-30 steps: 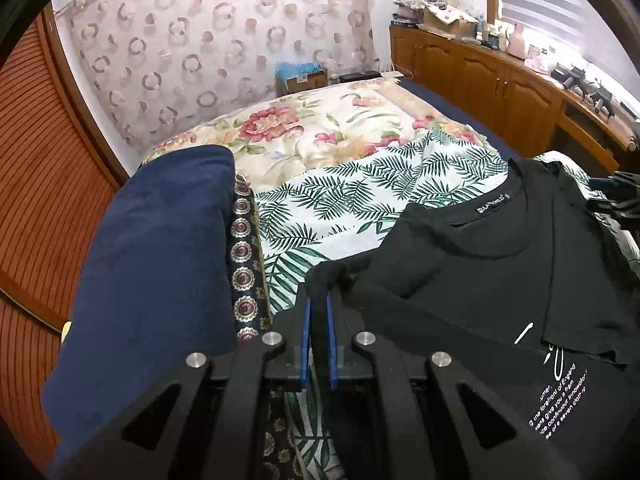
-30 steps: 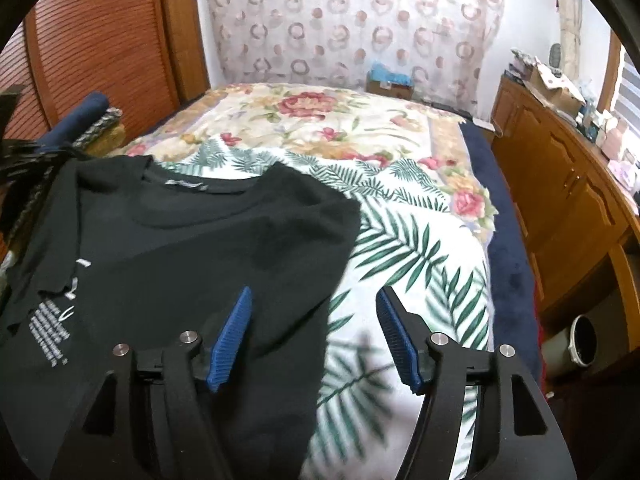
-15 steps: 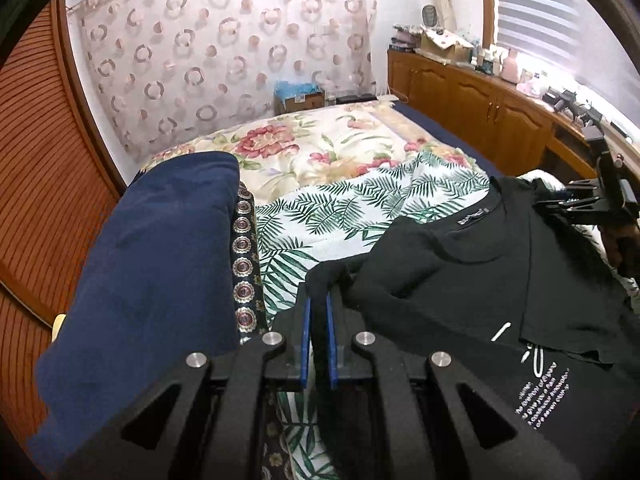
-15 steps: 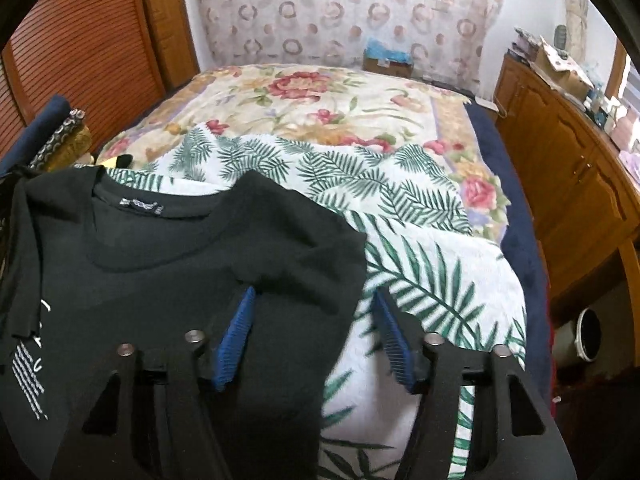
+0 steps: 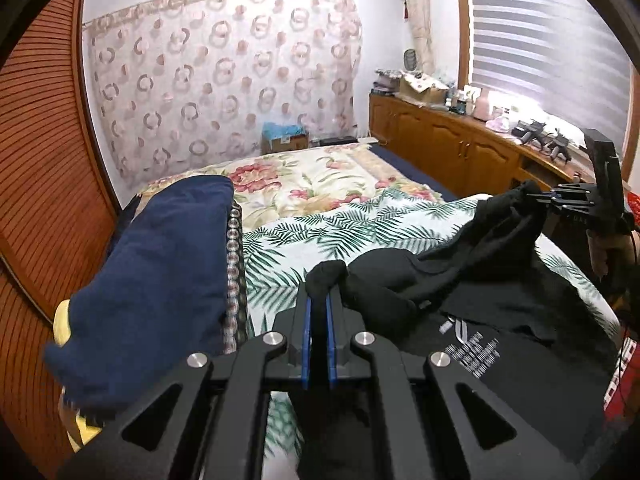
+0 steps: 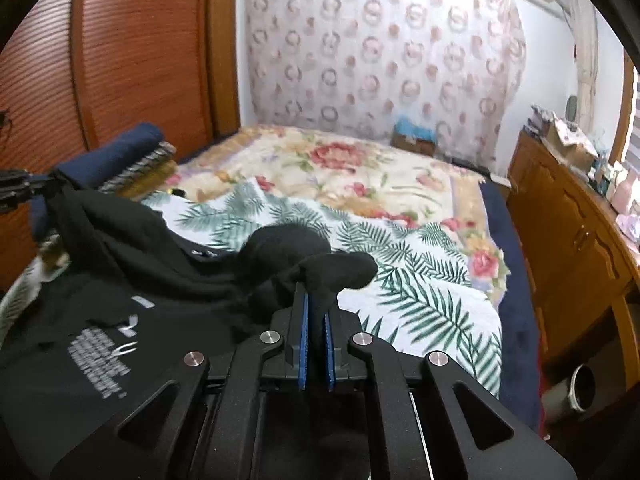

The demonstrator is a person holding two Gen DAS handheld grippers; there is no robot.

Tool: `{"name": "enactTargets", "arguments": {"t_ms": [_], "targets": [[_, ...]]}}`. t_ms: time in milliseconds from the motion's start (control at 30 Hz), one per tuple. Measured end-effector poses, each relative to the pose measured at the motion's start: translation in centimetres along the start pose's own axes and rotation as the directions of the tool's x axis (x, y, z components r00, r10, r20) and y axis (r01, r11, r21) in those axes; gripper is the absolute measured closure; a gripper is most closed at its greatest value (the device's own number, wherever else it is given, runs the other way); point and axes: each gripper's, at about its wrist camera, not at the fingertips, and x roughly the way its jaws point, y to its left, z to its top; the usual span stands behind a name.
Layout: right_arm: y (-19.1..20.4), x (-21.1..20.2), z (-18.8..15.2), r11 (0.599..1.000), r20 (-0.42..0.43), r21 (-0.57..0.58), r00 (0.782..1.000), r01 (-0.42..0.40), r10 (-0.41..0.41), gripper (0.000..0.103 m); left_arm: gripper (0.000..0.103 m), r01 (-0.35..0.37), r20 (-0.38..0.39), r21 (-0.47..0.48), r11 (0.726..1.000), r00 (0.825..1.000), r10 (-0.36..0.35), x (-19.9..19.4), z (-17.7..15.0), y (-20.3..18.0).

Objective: Fold small clothes
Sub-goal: 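Close the left gripper on the shirt hem while the right gripper grasps the hem too, then lift the hem with both grippers and carry it over toward the collar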

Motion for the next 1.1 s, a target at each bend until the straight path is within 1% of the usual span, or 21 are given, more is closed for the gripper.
{"name": "enactTargets", "arguments": {"t_ms": [133,200,300,400,533,700,833,933,1033,1100], "targets": [[1.3,-3.6,-1.3,1.000,0.028,-0.013,1.000,0.003,-0.003,0.099,0.098,-0.007,0.045,-0.008,1.000,0.999,0.008,-3.3,-2.1,-0.6],[2.2,-5.5,-2.4,0.999,0.043,-0.029,0.999,0.014,-0.013,0.099,0.098,0.002,0.065,-0.026,1.000,0.998,0.000,-4.9,-3.9,-1.1],[3.0,-7.3,-3.8,1.000,0.063,-0.030,0.998,-0.007,0.009,0.099,0.098,0.022,0.071,-0.059,0.998,0.997,-0.018,-6.2,-6.4,-1.6],[3.9,-8.7,-5.6,0.999,0.065,-0.016,0.997,-0.036,0.037,0.099,0.098,0.020,0.061,-0.077,0.997,0.998,-0.015,-6.9,-8.1,-2.0],[5.2,-9.8,-7.5,0.998,0.053,0.001,0.997,-0.064,0.064,0.099,0.098,0.020,0.053,-0.074,0.997,0.998,-0.016,-7.3,-9.2,-2.5],[5.7,-11.1,-9.6,0.998,0.026,-0.005,0.998,-0.057,0.057,0.099,0.098,0.033,0.061,-0.085,0.996,0.998,-0.028,-9.0,-10.8,-3.0],[5.3,-12.3,-10.2,0.998,0.029,0.017,0.998,-0.062,0.061,0.099,0.098,0.047,0.075,-0.112,0.993,0.996,-0.039,-10.7,-11.7,-2.6],[5.6,-13.6,-10.6,0.998,0.032,0.018,0.998,-0.059,0.058,0.099,0.098,0.053,0.068,-0.116,0.992,0.997,-0.045,-11.6,-12.1,-2.5],[5.8,-14.8,-10.9,0.998,0.024,0.003,0.998,-0.059,0.059,0.099,0.098,0.057,0.059,-0.118,0.991,0.997,-0.050,-12.3,-12.4,-2.8],[6.0,-15.7,-11.1,0.998,0.003,-0.014,0.998,-0.062,0.062,0.099,0.098,0.056,0.050,-0.119,0.991,0.997,-0.050,-12.8,-12.5,-3.1]]}}
